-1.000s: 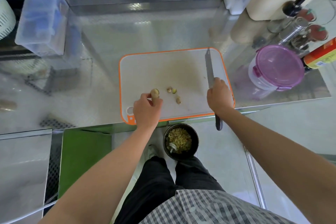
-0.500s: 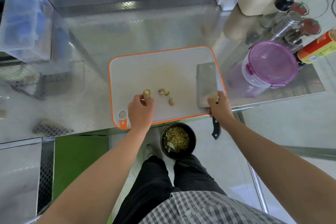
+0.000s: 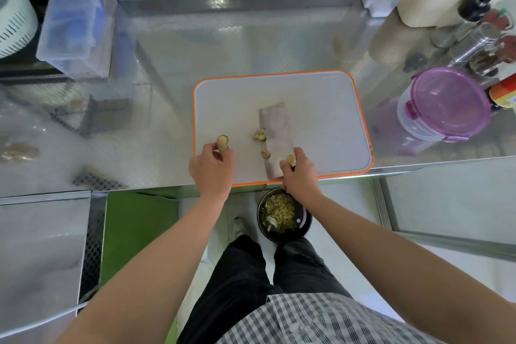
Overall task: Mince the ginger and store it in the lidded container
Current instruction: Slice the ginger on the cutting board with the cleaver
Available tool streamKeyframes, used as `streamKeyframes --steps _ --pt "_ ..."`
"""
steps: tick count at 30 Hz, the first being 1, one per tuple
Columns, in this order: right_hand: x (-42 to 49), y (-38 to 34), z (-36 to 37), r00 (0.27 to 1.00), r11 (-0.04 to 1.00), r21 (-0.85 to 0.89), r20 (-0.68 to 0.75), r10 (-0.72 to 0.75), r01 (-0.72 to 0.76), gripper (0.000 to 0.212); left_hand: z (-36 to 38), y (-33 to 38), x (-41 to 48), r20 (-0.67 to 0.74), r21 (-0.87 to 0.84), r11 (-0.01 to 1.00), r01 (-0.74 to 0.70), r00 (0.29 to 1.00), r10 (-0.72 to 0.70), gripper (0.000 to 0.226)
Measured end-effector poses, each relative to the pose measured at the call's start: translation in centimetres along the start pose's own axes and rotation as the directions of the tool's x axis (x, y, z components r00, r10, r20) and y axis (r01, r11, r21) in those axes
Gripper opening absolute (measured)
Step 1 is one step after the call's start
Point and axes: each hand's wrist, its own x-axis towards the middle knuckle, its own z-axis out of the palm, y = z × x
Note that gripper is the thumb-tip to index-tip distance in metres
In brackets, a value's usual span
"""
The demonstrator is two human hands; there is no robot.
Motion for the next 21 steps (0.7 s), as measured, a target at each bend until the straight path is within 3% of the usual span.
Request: streamKeyframes --steps 4,9,14,21 --pt "0.0 -2.3 2.3 1.000 0.999 -0.026 0.021 -0.020 0.020 0.033 -1.2 -1.2 0.3 -0.005 -0.017 0.999 0.031 1.000 -0.031 0.046" --pt "0.0 -4.8 4.2 0.997 0.998 -0.039 0.071 -0.042 0.044 0.028 -2.3 -1.9 0.6 0.054 -0.018 0.998 0.061 0.997 -0.060 0.026" --pt "-0.3 -5.8 4.5 0.974 0.966 -0.124 0.014 -0.228 0.228 0.015 -3.0 -1.7 1.0 0.061 -0.007 0.999 0.046 0.997 -0.046 0.020" --pt "-0.5 -6.1 3.2 0.910 0.862 -0.349 -0.056 -0.410 0.367 0.024 -3.4 -1.3 1.1 0.101 -0.017 0.998 0.057 0.993 -0.055 0.027"
